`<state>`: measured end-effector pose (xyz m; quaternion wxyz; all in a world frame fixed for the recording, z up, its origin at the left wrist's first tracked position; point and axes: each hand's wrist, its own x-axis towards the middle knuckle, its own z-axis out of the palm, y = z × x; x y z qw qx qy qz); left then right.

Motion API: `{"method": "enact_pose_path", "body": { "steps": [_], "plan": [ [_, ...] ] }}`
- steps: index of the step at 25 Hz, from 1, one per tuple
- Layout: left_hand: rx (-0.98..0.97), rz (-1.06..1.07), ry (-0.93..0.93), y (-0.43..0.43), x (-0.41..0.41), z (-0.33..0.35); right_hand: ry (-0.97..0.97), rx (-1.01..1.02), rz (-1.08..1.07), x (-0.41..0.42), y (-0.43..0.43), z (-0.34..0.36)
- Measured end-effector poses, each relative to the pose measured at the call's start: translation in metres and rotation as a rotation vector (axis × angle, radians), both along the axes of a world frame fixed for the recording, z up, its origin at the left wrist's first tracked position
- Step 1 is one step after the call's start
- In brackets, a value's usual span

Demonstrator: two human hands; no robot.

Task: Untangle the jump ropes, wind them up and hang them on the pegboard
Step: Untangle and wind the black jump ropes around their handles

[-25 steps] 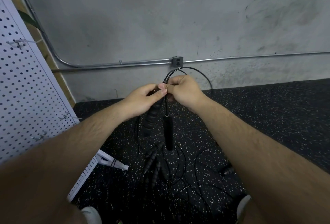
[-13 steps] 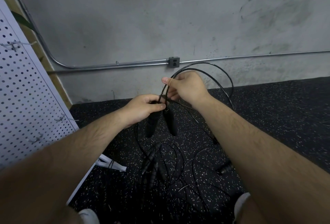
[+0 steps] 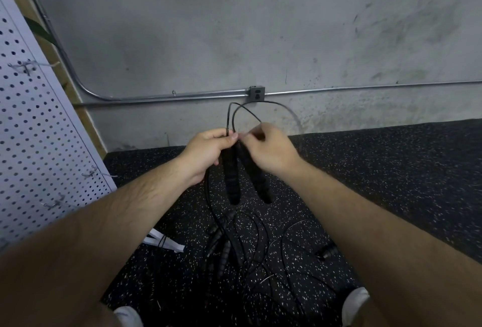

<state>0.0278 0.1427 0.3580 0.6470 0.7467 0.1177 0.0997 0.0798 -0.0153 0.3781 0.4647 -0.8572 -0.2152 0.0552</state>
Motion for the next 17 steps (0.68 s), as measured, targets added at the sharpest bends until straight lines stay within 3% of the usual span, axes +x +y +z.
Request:
{"method": "enact_pose_path", "body": {
  "steps": [6,11,13,15,17],
  "plan": [
    [-0.239,0.112,0.033,-0.007,0.003,0.014,-0.302,-0.395,-0.017,-0.032,0.016,-0.031],
    [-0.258,0.084,0.098,0.0,0.003,0.005,-0.27,-0.449,-0.029,-0.023,0.017,-0.032],
    [-0.12,0.057,0.206,0.008,0.0,0.003,-0.299,-0.506,0.019,-0.019,0.014,-0.029],
    [0.115,-0.044,0.441,0.015,-0.009,0.007,-0.345,-0.584,0.061,-0.012,0.009,-0.023],
    [0.56,-0.092,0.66,0.014,-0.021,0.018,-0.367,-0.651,0.093,-0.005,0.004,-0.016]
  ]
}}
